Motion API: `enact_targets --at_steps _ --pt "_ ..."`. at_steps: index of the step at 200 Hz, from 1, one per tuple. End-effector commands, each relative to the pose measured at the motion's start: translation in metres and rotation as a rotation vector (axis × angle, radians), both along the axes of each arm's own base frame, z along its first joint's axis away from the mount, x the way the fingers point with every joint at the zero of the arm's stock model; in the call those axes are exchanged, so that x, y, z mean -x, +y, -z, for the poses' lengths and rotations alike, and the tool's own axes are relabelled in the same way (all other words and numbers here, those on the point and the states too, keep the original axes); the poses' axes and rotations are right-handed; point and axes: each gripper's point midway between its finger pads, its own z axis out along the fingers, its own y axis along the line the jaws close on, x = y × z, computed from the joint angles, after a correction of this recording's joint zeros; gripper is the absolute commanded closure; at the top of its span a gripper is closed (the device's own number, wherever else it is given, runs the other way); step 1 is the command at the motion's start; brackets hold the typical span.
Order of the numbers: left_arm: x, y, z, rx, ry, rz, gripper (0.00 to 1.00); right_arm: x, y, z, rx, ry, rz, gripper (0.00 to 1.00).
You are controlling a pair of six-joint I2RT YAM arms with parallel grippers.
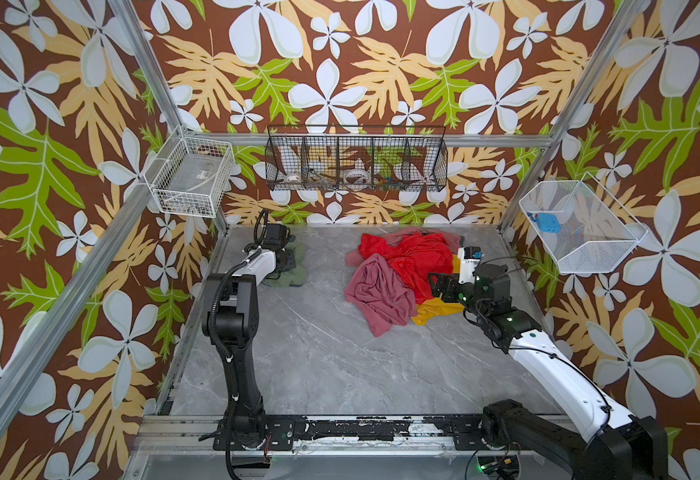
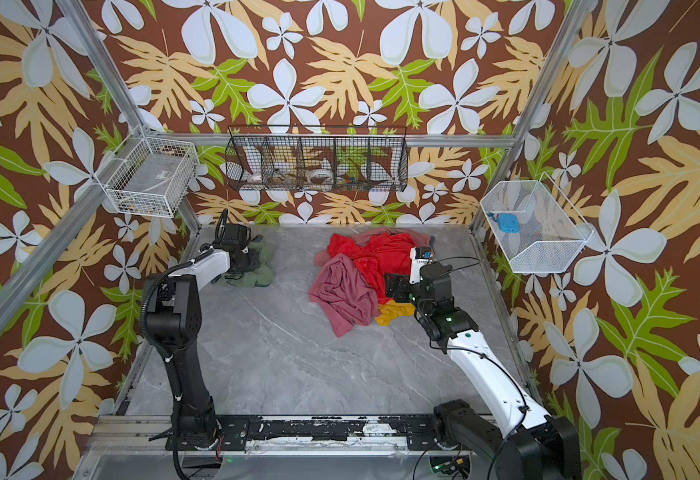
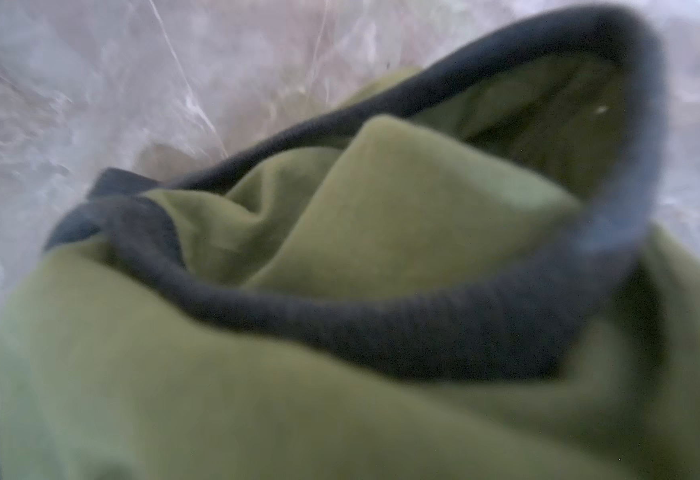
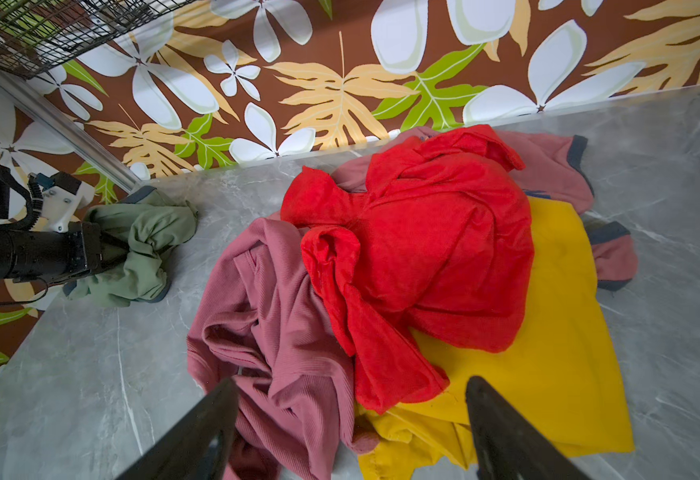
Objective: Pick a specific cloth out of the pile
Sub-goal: 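Open the left gripper and lift it off the green shirt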
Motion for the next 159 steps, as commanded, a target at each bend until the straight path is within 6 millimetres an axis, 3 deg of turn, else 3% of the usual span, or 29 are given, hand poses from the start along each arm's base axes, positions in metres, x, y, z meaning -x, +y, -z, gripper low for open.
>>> enact_targets --at_steps 1,9,43,66,100,125,131,159 --pt "0.008 -0.002 0.011 0.021 0.048 -0.014 1.00 0.000 -0.005 0.001 0.037 -0.009 0.016 0.14" --pt "0.008 -0.004 0.013 0.037 0.053 -0.007 0.96 0.000 -0.007 0.002 0.048 -0.009 0.023 0.14" --pt "0.007 -0.010 0.013 0.071 0.054 0.003 0.51 0.000 -0.013 0.005 0.086 -0.011 0.042 0.12" --pt "0.002 -0.020 0.006 0.101 0.037 0.061 0.35 0.001 -0.016 0.003 0.107 -0.019 0.045 0.10" --pt "0.004 -0.020 -0.019 0.114 0.003 0.049 0.23 0.004 -0.024 0.000 0.139 -0.037 0.069 0.07" --pt "0.024 -0.012 -0.030 0.095 0.014 0.008 0.14 0.006 -0.036 0.003 0.171 -0.027 0.096 0.06" --pt "0.029 -0.010 -0.033 0.091 0.005 -0.004 0.06 0.007 -0.040 0.004 0.177 -0.023 0.106 0.06" --pt "0.049 -0.008 -0.046 0.093 -0.033 -0.022 0.00 0.008 -0.056 0.005 0.191 -0.038 0.138 0.06"
